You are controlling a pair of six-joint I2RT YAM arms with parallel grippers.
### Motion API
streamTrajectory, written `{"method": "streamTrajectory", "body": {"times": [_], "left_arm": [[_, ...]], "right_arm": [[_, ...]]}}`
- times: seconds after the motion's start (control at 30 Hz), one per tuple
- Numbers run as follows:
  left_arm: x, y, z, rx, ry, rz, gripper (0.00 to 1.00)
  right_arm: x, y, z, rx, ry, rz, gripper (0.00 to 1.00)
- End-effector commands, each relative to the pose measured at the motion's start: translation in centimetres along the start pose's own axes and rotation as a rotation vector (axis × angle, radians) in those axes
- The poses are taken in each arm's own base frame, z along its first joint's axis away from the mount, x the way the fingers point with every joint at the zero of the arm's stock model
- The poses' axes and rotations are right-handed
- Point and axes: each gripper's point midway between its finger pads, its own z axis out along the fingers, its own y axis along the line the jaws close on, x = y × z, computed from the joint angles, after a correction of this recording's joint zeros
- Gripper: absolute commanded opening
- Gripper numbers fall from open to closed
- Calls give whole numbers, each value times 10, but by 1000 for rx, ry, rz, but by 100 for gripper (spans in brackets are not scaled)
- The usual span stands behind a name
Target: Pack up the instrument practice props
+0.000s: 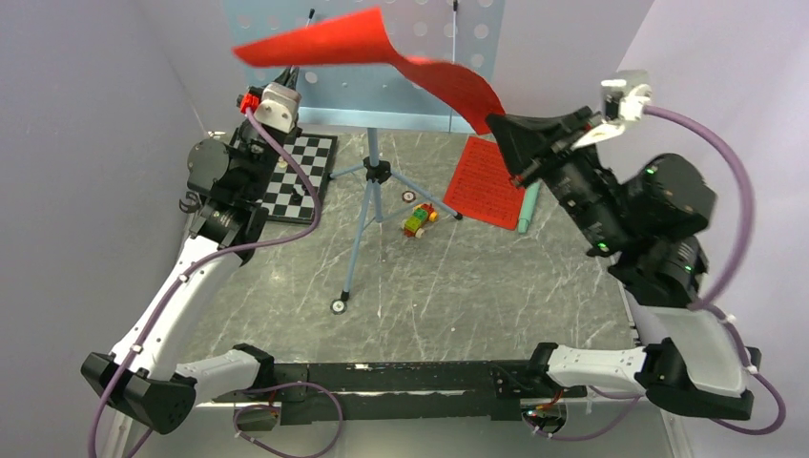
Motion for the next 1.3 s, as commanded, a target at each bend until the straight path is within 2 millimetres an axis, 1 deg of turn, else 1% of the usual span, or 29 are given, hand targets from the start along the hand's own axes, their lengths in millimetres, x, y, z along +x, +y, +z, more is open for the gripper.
{"method": "streamTrajectory", "body": {"times": [0.0, 0.07, 0.13, 0.17, 0.23, 0.3, 0.33, 0.37, 0.4, 0.47, 0.53, 0.63, 0.67, 0.7, 0.77, 0.8, 0.87, 0.93, 1.03, 1.13, 1.2, 1.27], "left_arm": [[-9, 8, 3, -40, -32, -4, 10], [-8, 6, 3, -33, -34, -13, 23], [-11, 6, 0, -33, -41, -17, 43], [-12, 7, -2, -35, -44, -15, 52], [-16, 10, -5, -46, -54, -18, 66], [-22, 13, -10, -53, -65, -26, 78], [-26, 14, -13, -54, -72, -31, 84], [-30, 15, -16, -55, -80, -36, 93], [-33, 17, -20, -57, -84, -39, 98], [-38, 21, -30, -74, -91, -48, 99], [-42, 29, -43, -112, -97, -56, 99], [-39, 44, -65, -195, -82, -70, 99], [-37, 49, -72, -226, -73, -81, 99], [-35, 55, -80, -265, -64, -93, 99], [-28, 65, -96, -338, -40, -120, 99], [-24, 69, -102, -365, -28, -135, 99], [-16, 72, -113, -408, -8, -167, 99], [-10, 70, -120, -415, 3, -193, 99], [-4, 66, -126, -407, 13, -231, 99], [-1, 59, -128, -383, 17, -277, 99], [1, 55, -129, -371, 15, -304, 99], [5, 51, -129, -360, 23, -323, 99]], "right_arm": [[22, 30, -26, -255, 99, -139, 0], [38, 35, -36, -328, 132, -188, 0], [56, 42, -46, -408, 158, -227, 0], [72, 46, -52, -453, 184, -248, 0], [92, 49, -62, -514, 211, -274, 0], [115, 52, -70, -565, 255, -293, 0], [129, 52, -73, -580, 285, -303, 0], [144, 50, -76, -590, 321, -313, 0], [157, 48, -79, -594, 357, -324, 0], [190, 38, -85, -576, 444, -348, 0], [222, 22, -89, -516, 524, -366, 0], [262, -15, -89, -326, 631, -402, 0], [272, -27, -88, -256, 658, -415, 0], [279, -43, -86, -151, 679, -423, 0], [286, -72, -84, 28, 699, -455, 0], [285, -83, -83, 100, 691, -460, 0], [277, -102, -80, 209, 663, -447, 0], [265, -123, -79, 308, 623, -402, 0], [245, -157, -80, 458, 556, -320, 0], [230, -184, -78, 560, 500, -242, 0], [225, -203, -75, 634, 482, -181, 0], [225, -222, -70, 685, 460, -108, 0]]}}
